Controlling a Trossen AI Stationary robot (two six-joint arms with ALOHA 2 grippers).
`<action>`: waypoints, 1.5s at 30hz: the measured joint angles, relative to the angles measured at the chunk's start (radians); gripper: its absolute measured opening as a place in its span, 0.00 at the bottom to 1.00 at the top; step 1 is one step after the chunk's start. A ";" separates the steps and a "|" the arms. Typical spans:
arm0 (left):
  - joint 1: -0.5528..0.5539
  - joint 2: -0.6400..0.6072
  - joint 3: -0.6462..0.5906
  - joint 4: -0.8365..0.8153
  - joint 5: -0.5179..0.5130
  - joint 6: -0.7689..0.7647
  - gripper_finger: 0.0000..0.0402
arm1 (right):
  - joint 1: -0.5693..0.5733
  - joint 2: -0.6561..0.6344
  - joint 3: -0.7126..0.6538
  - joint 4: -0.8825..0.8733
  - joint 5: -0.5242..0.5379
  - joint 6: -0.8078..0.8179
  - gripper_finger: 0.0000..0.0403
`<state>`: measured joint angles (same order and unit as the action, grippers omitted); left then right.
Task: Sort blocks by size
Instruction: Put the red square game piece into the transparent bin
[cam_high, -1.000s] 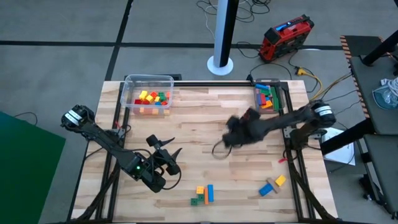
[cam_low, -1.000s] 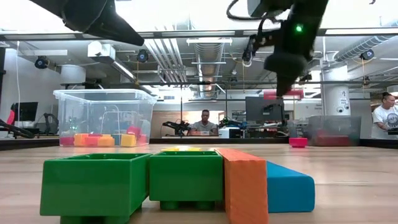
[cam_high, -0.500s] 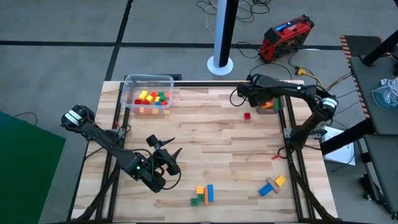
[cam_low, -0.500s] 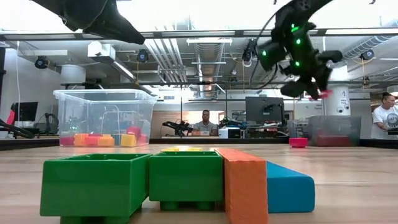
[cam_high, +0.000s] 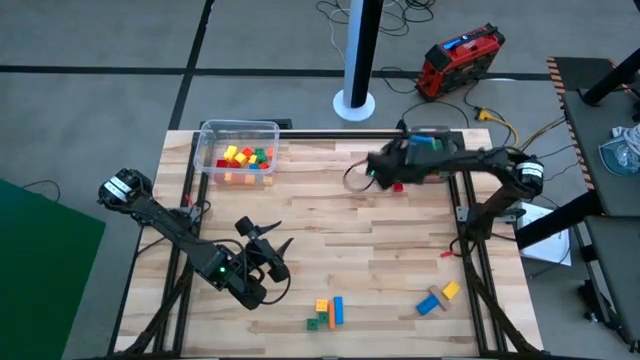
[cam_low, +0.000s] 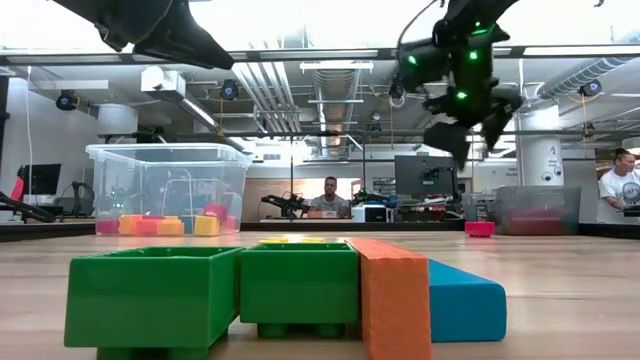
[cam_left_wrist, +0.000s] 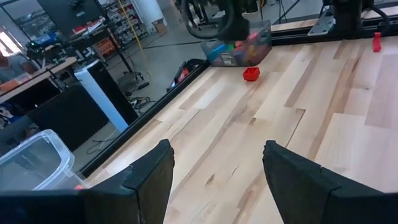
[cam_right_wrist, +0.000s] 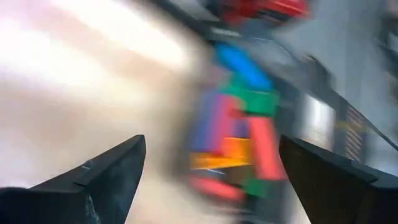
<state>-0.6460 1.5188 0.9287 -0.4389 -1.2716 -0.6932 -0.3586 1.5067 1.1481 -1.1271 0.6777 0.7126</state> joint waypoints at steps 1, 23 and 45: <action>0.000 0.000 0.000 0.000 0.001 -0.003 0.55 | 0.034 0.002 -0.014 0.060 -0.033 -0.031 0.90; 0.001 0.000 0.000 0.005 0.033 0.002 0.55 | 0.131 0.003 -0.344 0.486 -0.078 0.224 0.90; 0.002 0.000 -0.002 0.005 0.028 0.003 0.55 | 0.131 0.002 -0.556 0.880 -0.073 0.254 0.83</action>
<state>-0.6445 1.5188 0.9272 -0.4343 -1.2438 -0.6903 -0.2276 1.5090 0.5924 -0.2475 0.6048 0.9665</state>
